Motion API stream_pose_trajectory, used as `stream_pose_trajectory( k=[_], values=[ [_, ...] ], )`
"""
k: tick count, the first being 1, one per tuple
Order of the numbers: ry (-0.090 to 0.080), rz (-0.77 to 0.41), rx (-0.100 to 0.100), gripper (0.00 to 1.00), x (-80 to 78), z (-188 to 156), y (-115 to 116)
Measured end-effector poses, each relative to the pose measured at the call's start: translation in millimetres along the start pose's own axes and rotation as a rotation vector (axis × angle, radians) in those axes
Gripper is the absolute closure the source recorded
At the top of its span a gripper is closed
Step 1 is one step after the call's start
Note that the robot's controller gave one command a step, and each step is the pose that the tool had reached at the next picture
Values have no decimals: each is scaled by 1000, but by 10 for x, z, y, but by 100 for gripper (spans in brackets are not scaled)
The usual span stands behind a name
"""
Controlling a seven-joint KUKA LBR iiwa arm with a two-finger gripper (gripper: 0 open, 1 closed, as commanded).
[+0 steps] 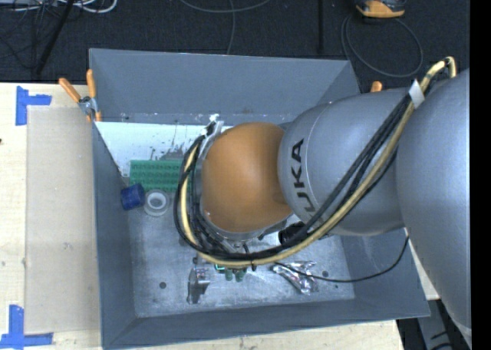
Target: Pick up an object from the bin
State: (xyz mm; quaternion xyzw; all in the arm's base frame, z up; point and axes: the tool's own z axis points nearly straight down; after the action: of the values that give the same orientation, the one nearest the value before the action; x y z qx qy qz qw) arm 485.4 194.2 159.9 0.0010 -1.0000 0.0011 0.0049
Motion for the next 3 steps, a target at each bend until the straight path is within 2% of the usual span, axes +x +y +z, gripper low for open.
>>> stream_pose_trajectory(
  k=[1,2,3],
  values=[
    [-12,-243,-3,0,-339,892,-668],
    [-13,-206,-1,0,-505,868,-1158],
    [-15,-108,-3,0,-196,884,-1814]
  ],
)
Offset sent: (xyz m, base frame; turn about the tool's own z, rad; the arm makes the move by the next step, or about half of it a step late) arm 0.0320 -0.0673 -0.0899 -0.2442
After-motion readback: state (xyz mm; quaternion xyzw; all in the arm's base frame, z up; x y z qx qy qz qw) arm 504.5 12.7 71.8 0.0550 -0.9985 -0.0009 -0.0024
